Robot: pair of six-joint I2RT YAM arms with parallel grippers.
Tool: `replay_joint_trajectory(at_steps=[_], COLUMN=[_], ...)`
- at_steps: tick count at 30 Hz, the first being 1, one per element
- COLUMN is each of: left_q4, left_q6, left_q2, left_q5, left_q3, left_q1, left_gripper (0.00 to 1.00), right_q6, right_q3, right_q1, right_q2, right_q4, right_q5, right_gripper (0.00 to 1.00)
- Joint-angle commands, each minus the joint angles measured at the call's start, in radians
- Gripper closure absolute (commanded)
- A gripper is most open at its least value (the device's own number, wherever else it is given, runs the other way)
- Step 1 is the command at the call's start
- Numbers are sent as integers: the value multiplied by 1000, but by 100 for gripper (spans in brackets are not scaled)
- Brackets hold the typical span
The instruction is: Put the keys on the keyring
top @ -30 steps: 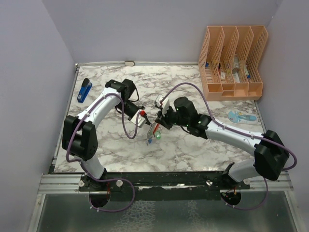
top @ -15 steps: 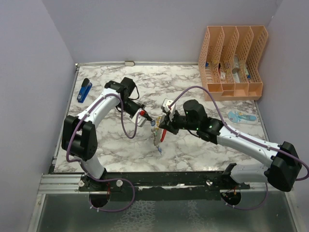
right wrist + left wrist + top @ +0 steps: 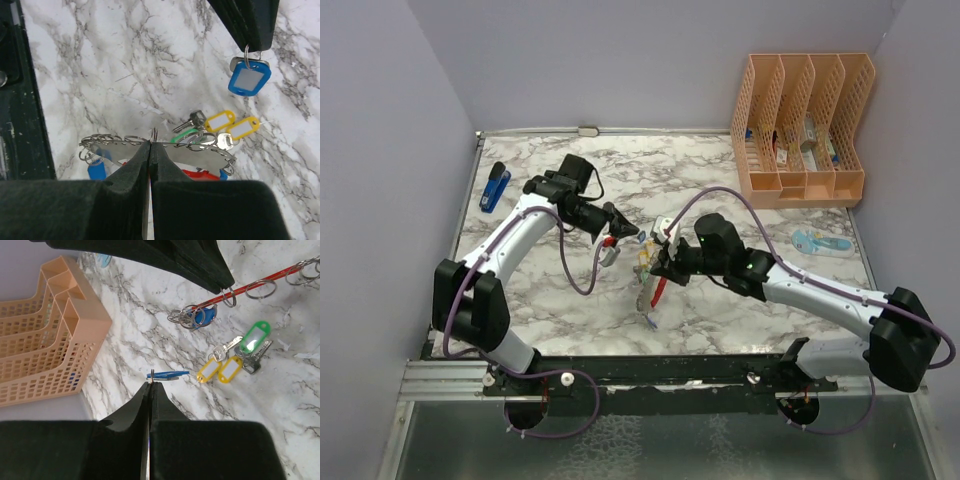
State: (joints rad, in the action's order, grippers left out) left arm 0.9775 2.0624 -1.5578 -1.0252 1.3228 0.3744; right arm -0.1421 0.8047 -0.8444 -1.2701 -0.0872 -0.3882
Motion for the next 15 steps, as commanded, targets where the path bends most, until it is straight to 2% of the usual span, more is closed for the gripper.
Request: replay_joint_trajectory(at_steps=[1, 6, 9, 15], left_q4=[-68, -92, -94, -140], left_q6=[219, 148, 114, 13], left_q2=[40, 52, 46, 45], left_q5=[-58, -80, -66, -37], left_q3=[-47, -88, -79, -72], left_q1=[-6, 16, 38, 60], left_gripper=[100, 100, 100, 100], right_q6=[-73, -189, -210, -234], right_q3=[-1, -27, -58, -26], right_q1=[-4, -4, -4, -4], right_q2=[-2, 6, 5, -41], right_q4=[121, 164, 242, 251], right_q5=[110, 232, 225, 215], right_gripper=[99, 99, 99, 99])
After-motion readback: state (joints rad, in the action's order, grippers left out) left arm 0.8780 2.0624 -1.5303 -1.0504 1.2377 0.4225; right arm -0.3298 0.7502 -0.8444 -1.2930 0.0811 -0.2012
